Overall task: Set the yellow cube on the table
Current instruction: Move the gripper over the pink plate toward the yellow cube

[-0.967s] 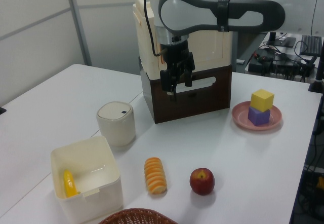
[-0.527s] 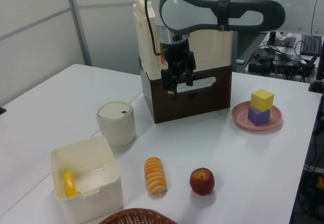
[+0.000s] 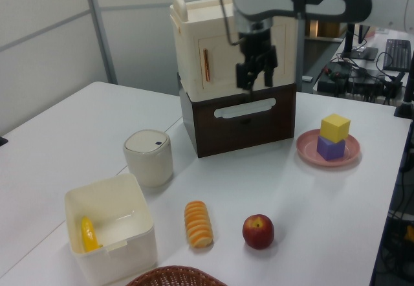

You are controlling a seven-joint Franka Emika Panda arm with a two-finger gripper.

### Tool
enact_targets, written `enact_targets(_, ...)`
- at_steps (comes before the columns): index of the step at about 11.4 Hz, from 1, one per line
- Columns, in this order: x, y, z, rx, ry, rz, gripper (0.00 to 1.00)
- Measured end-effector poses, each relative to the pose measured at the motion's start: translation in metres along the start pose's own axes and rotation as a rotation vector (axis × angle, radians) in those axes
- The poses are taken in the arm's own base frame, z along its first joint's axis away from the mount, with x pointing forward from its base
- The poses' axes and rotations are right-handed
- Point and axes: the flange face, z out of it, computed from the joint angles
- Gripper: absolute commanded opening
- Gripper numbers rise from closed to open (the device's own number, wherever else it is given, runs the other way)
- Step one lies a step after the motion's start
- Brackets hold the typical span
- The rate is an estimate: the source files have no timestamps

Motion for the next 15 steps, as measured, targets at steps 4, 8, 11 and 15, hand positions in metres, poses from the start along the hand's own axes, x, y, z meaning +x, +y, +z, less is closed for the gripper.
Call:
enact_targets(4, -0.030, 0.113, 0.010, 0.007, 0.020, 0.009, 1.00)
enact_targets(8, -0.044, 0.183, 0.074, -0.013, 0.040, 0.114, 1.00)
enact_targets(11, -0.089, 0.252, 0.105, -0.001, 0.006, 0.221, 1.00)
enact_targets(15, -0.103, 0.280, 0.149, 0.000, 0.005, 0.247, 1.00)
